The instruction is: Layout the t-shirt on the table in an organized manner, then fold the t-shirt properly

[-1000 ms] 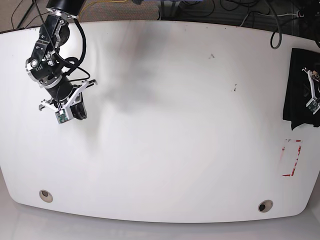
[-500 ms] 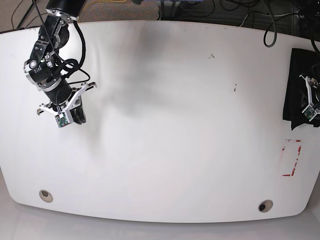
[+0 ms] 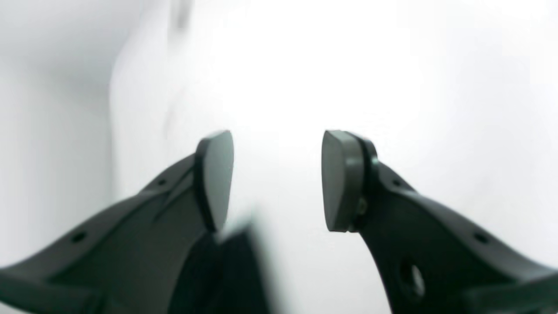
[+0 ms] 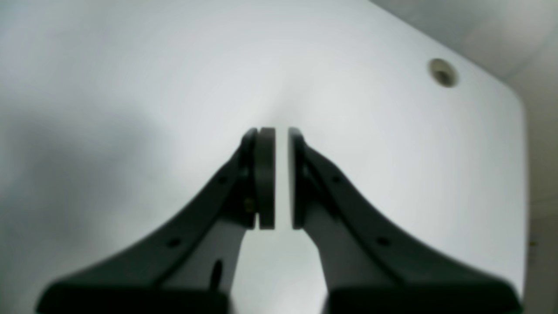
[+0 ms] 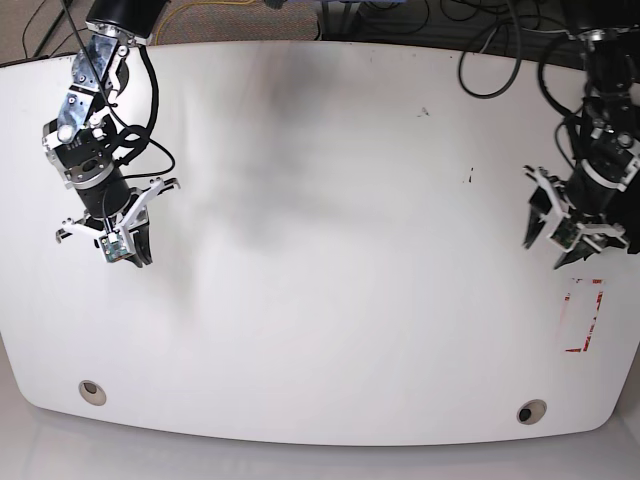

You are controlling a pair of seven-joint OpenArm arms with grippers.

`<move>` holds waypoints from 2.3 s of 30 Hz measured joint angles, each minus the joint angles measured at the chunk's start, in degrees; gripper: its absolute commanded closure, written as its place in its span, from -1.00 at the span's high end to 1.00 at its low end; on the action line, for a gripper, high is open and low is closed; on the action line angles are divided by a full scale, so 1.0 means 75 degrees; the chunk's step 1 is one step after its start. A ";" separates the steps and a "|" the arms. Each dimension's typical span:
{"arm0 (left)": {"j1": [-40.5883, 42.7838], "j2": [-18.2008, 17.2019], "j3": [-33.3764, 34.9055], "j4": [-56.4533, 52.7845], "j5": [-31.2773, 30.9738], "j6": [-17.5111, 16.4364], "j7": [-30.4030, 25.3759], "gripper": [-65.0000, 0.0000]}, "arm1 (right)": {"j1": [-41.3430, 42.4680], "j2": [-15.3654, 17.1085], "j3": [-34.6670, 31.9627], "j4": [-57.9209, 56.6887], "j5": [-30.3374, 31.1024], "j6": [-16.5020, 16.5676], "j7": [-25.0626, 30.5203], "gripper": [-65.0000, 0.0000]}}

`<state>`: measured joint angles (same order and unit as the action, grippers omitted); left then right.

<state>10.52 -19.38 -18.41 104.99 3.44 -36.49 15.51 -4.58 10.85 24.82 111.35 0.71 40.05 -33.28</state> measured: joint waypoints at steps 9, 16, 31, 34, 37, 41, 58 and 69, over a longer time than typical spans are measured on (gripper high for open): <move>0.1142 0.1212 0.0146 -0.0221 0.0513 0.1515 -0.2433 -0.08 | -0.0784 -0.0478 -0.0020 -0.0446 -0.0787 0.0064 0.2090 -0.86; 0.2506 0.1920 0.0178 -0.0163 0.0516 0.2285 -0.3590 -0.08 | -0.1979 -0.0615 0.0128 -0.0411 -0.0414 -0.0029 0.2439 -0.86; 0.5974 0.3133 0.0175 0.0015 0.0513 0.2361 -0.4794 -0.08 | -0.5266 -0.0912 0.0440 -0.0332 0.1288 -0.0050 0.3736 -0.87; 0.6548 0.3249 0.0163 0.0017 0.0510 0.2410 -0.4800 -0.08 | -0.5802 -0.0918 0.0423 -0.0294 0.1597 -0.0050 0.3914 -0.87; 0.7096 0.3372 0.0163 0.0015 0.0507 0.2407 -0.4788 -0.08 | -0.6356 -0.0918 0.0417 -0.0291 0.1842 -0.0050 0.3955 -0.87; 0.7647 0.3509 0.0181 0.0006 0.0507 0.2375 -0.4788 -0.08 | -0.7006 -0.0903 0.0411 -0.0294 0.1903 -0.0082 0.3931 -0.87; 0.6985 0.2783 0.0516 -0.3413 0.0510 0.2358 -0.4768 -0.08 | -0.7697 -0.0574 -0.0466 -0.2754 0.1903 -0.0087 0.3952 -0.87; 0.4899 0.2346 0.0516 -0.6726 0.0458 0.2457 -0.4814 -0.08 | -0.6158 -0.0286 -0.1236 -0.5601 0.1513 -0.0143 0.4776 -0.87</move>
<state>47.27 -1.78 -14.55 54.54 6.87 -18.06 -20.60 -50.76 8.71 15.55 69.34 12.05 38.98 2.55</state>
